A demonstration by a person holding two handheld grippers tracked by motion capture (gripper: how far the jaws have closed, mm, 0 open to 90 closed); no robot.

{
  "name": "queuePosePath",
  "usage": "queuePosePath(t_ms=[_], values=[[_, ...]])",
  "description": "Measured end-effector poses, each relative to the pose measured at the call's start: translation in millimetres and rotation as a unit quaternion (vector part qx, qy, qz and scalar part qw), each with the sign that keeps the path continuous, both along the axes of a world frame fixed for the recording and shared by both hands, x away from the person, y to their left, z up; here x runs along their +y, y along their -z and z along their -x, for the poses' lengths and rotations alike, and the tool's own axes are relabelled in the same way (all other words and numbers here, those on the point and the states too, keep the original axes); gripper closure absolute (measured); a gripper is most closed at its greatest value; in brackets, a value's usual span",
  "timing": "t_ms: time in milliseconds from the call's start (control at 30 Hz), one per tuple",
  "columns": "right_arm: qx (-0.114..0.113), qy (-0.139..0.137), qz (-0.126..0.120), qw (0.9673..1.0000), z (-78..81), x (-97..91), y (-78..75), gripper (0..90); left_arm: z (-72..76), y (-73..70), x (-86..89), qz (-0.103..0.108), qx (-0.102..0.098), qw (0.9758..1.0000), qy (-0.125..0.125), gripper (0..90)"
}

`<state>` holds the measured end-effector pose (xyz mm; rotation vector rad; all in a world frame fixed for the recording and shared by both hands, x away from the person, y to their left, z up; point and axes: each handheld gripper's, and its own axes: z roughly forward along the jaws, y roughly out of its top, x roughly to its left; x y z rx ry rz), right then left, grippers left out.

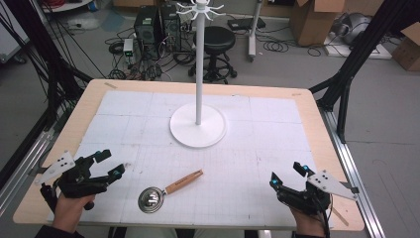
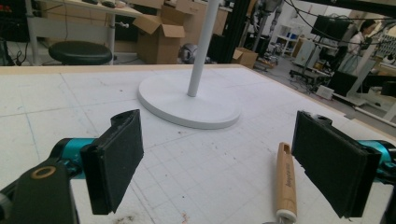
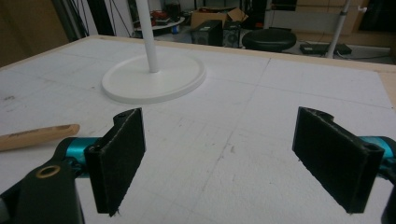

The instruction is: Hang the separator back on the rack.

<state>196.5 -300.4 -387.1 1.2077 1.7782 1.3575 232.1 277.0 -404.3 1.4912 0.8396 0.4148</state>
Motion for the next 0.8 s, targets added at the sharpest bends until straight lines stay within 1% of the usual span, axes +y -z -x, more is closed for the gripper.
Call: queuePosePath(t_ms=[67,100,133,167,233,267,300,333,433,533,567,600,633,667,767,800], values=[[0.0,-0.002,0.002,1.0,-0.6,0.2,0.2,16.2,-0.8,-0.3,-1.9,-0.005,0.0,1.0,0.001,17.0],[-0.001,-0.004,0.004,1.0,-1.0,0.2,0.3,16.2,-1.1,-1.2,-3.4,-0.006,-0.002,1.0,-0.006,16.7],[0.001,-0.005,0.003,1.0,-0.9,0.6,0.6,16.2,-1.8,-2.6,-4.6,-0.004,-0.004,0.9999,-0.013,16.3],[0.003,-0.007,0.004,1.0,-0.7,0.9,0.9,16.2,-3.3,-4.2,-7.2,0.007,-0.004,0.9998,-0.021,16.2],[0.003,-0.009,0.003,1.0,0.2,0.8,1.0,16.2,-5.5,-5.8,-12.5,0.008,-0.003,0.9999,-0.011,16.3],[0.002,-0.01,0.002,0.9999,0.3,0.6,0.8,16.2,-6.2,-6.2,-16.6,0.004,-0.002,1.0,0.0,16.3],[0.001,-0.011,0.002,0.9999,0.4,0.5,0.7,16.2,-6.8,-6.3,-21.8,-0.003,-0.003,0.9998,0.017,16.3],[0.0,-0.012,0.003,0.9999,0.1,0.5,0.8,16.2,-6.8,-6.3,-25.4,-0.006,-0.003,0.9996,0.026,16.3],[0.003,-0.014,0.004,0.9999,-0.7,1.1,1.1,16.2,-9.2,-5.4,-39.5,-0.026,0.0,0.9983,0.052,16.7],[0.003,-0.017,0.009,0.9998,-1.3,2.8,1.1,16.2,-12.3,-4.5,-50.3,-0.034,0.009,0.997,0.069,17.4],[0.003,-0.018,0.009,0.9998,-1.2,2.9,1.0,16.2,-13.5,-4.7,-54.5,-0.036,0.012,0.9959,0.082,17.5],[0.004,-0.019,0.009,0.9998,-0.8,3.1,1.0,16.2,-14.4,-5.2,-57.1,-0.037,0.014,0.9953,0.089,17.5],[0.004,-0.019,0.009,0.9998,-0.7,2.8,1.0,16.2,-16.3,-6.0,-62.1,-0.042,0.02,0.9939,0.1,17.5],[0.004,-0.019,0.006,0.9998,-0.8,2.5,1.1,16.2,-17.5,-6.4,-65.7,-0.046,0.024,0.993,0.106,17.6],[0.005,-0.02,0.003,0.9998,-0.7,1.6,1.2,16.2,-22.9,-6.1,-83.2,-0.071,0.037,0.9879,0.132,17.9],[0.006,-0.02,0.002,0.9998,-0.4,1.8,1.1,16.2,-24.5,-5.2,-90.1,-0.086,0.039,0.9861,0.137,17.9]])
